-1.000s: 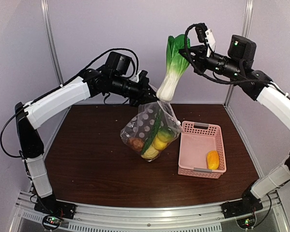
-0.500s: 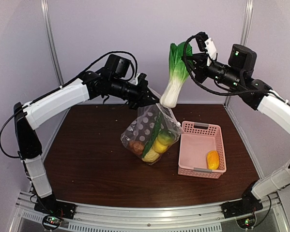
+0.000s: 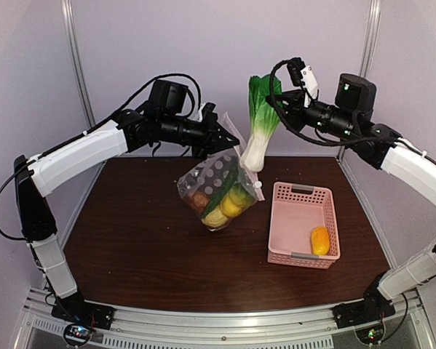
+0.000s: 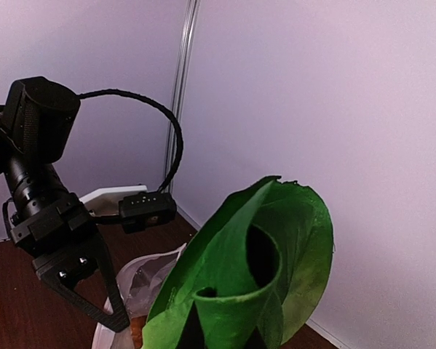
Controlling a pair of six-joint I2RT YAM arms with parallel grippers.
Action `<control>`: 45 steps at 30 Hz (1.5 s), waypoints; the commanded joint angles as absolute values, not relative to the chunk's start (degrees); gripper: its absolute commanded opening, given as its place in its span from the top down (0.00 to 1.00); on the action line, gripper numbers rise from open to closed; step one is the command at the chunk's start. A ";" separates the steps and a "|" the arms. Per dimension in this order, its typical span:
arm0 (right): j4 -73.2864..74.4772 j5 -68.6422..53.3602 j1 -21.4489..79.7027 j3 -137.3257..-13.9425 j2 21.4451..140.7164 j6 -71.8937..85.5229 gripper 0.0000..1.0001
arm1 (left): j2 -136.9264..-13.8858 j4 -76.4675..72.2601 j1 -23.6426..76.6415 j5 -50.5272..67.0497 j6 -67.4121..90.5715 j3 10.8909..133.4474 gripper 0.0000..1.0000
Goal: Place the food in the zip-top bag and seal the zipper
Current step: Place the fake vegetable in the zipper food storage bag.
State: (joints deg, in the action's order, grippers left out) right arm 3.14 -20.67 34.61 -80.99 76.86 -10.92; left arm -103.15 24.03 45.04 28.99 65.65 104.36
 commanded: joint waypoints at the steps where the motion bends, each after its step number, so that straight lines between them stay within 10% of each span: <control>1: -3.68 -19.67 35.55 -85.36 80.86 -5.07 1.00 | -101.87 17.96 44.69 30.85 67.19 104.58 1.00; 27: -12.50 -13.14 41.65 -70.74 84.11 7.19 1.00 | -97.07 13.63 44.74 29.44 66.40 100.48 1.00; 39: 7.50 -24.75 37.74 -78.60 76.74 1.01 0.27 | -95.28 12.55 44.52 28.81 64.28 98.47 1.00; 45: 19.75 -27.03 32.46 -85.78 76.37 -4.67 0.17 | -94.84 12.03 44.56 30.66 62.95 97.72 1.00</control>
State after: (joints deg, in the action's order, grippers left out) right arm 8.49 -23.70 35.53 -82.87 77.10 -0.54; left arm -97.54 17.10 44.88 29.41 65.39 98.32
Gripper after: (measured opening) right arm 0.846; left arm 0.014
